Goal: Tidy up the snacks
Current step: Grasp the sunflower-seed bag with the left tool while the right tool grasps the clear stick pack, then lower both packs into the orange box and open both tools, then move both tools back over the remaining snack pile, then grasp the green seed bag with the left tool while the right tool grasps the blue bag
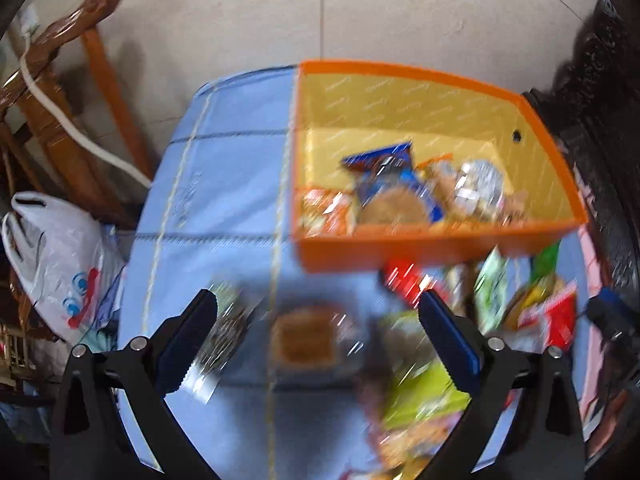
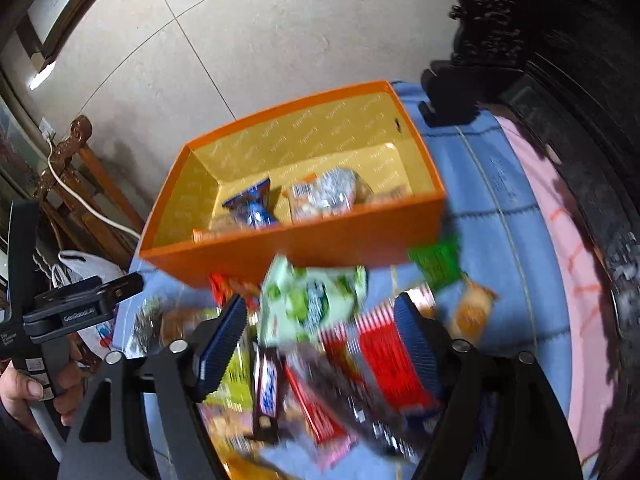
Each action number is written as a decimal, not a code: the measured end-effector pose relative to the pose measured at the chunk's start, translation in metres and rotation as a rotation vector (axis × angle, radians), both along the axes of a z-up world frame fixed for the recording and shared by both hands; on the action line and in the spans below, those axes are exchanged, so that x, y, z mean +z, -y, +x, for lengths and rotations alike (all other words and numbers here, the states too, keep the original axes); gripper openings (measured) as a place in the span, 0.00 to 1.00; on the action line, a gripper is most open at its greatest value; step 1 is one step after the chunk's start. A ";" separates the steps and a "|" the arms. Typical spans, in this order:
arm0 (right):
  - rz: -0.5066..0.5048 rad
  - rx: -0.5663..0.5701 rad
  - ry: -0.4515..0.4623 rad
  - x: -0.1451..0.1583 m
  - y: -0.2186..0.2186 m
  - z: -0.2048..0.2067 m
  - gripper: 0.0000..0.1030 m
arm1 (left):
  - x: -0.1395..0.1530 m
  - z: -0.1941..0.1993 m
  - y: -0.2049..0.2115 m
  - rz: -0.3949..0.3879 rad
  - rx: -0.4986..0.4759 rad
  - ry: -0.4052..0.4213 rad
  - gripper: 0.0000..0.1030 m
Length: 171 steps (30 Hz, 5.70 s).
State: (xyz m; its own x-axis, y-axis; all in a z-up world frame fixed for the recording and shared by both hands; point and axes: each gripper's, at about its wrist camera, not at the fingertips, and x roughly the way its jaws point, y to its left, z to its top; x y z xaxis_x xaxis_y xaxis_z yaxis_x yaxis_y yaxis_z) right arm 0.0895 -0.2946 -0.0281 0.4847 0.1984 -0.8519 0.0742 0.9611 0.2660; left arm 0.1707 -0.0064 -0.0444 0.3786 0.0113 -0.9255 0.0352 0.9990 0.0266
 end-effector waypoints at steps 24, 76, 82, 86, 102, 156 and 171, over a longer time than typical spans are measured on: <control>0.003 -0.107 -0.138 -0.047 0.011 -0.096 0.88 | -0.099 -0.047 -0.084 0.150 -0.014 -0.130 0.96; 0.013 0.146 0.056 0.036 0.003 0.010 0.24 | 0.034 -0.002 -0.031 -0.141 -0.129 0.114 0.55; 0.045 0.104 0.123 0.051 0.011 0.075 0.25 | 0.051 0.054 0.009 -0.147 -0.156 0.132 0.55; 0.057 0.088 0.138 0.048 0.011 0.114 0.25 | 0.041 0.093 0.026 -0.148 -0.133 0.115 0.55; 0.106 -0.035 0.011 -0.017 0.024 0.143 0.55 | -0.004 0.111 0.063 0.048 -0.113 0.083 0.96; -0.197 -0.010 -0.297 -0.114 0.057 -0.065 0.56 | -0.106 -0.033 0.040 -0.174 -0.025 -0.287 0.60; -0.044 0.035 -0.002 0.007 0.042 -0.027 0.56 | 0.008 -0.028 0.029 -0.178 -0.063 -0.052 0.60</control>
